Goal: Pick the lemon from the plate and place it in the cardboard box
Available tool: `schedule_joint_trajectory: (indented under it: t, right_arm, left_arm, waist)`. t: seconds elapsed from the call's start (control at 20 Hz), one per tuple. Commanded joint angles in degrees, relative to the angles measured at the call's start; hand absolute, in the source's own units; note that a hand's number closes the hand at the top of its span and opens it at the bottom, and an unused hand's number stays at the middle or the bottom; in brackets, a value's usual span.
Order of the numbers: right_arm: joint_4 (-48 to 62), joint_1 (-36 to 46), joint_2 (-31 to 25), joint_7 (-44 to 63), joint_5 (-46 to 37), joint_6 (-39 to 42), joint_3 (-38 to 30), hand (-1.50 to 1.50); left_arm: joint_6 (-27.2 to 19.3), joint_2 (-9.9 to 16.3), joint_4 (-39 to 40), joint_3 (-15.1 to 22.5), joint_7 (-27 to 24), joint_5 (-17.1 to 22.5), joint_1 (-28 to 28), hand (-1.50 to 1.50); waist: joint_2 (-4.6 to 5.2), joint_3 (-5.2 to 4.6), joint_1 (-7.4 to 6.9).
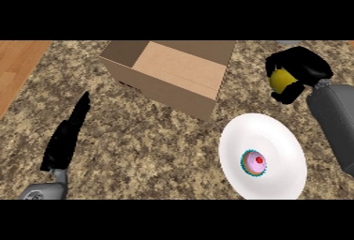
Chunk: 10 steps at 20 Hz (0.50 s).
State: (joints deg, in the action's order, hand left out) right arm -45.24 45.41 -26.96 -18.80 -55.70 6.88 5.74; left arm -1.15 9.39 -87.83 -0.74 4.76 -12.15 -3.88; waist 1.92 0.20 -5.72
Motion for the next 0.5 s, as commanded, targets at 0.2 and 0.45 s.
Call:
schedule_joint_trajectory:
  t: [0.2, 0.45]
  right_arm:
    - [12.79, 12.23, 2.32, -14.42, 9.00, 0.29, -8.66, 1.50]
    - [16.65, 17.65, 3.62, -22.68, 15.85, 5.36, -13.80, 1.50]
  left_arm:
    - [0.83, 1.51, 2.31, -2.05, -1.39, 0.85, -0.06, 0.00]
    - [0.76, 0.78, 0.93, -1.91, -0.48, 1.34, 0.79, 0.00]
  waist:
    - [-0.49, -0.07, 1.73]
    - [-0.69, -0.09, 1.80]
